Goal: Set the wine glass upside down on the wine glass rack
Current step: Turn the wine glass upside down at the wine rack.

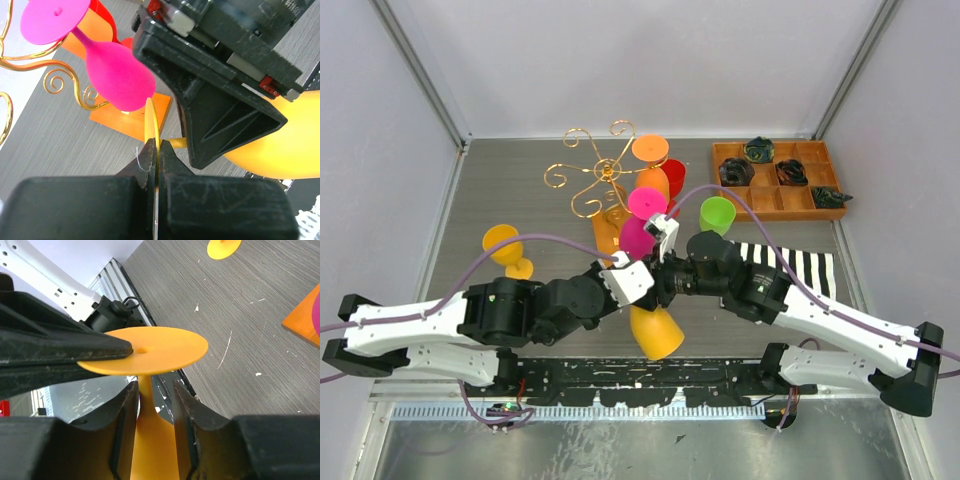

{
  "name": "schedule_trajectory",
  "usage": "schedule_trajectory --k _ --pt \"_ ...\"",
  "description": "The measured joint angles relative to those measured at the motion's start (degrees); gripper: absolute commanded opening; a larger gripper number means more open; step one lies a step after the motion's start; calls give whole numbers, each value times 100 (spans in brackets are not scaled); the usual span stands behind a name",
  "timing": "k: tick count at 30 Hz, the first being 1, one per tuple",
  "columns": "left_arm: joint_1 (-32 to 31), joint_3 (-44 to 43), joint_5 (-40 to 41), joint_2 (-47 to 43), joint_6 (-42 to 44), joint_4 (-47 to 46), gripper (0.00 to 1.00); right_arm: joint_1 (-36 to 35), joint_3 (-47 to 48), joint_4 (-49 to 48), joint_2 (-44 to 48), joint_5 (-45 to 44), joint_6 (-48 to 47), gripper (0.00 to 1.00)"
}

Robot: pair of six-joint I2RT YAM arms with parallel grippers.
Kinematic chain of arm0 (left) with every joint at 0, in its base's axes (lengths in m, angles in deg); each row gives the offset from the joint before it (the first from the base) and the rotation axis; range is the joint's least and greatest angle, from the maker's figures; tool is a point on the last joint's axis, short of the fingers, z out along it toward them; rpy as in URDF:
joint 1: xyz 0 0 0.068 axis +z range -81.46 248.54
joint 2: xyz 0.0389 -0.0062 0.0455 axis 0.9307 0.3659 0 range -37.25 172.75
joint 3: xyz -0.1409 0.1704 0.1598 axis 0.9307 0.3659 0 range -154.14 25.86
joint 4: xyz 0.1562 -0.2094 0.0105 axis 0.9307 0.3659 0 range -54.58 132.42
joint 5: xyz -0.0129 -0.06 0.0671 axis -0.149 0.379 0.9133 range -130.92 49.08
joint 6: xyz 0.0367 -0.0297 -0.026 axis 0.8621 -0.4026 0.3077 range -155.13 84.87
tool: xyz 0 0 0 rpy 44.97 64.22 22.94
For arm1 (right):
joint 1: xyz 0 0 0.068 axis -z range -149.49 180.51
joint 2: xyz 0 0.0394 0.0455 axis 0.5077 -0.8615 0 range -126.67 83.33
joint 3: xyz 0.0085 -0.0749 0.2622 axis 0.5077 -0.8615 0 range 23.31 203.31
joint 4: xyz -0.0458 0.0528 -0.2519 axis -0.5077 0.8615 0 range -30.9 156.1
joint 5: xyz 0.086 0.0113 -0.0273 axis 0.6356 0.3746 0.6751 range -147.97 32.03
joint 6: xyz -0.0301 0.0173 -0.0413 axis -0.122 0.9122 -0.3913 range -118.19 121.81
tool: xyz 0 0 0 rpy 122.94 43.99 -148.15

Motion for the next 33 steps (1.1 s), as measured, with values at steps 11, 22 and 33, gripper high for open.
schedule_trajectory --k 11,22,33 --pt "-63 -50 299 223 50 17 0 -4 -129 -302 -61 -101 96 1" --pt "-107 -50 398 197 -57 -61 6 -13 -330 -527 197 -229 87 1" --pt "-111 -50 461 94 -236 -173 23 -20 -413 -597 409 -363 105 0"
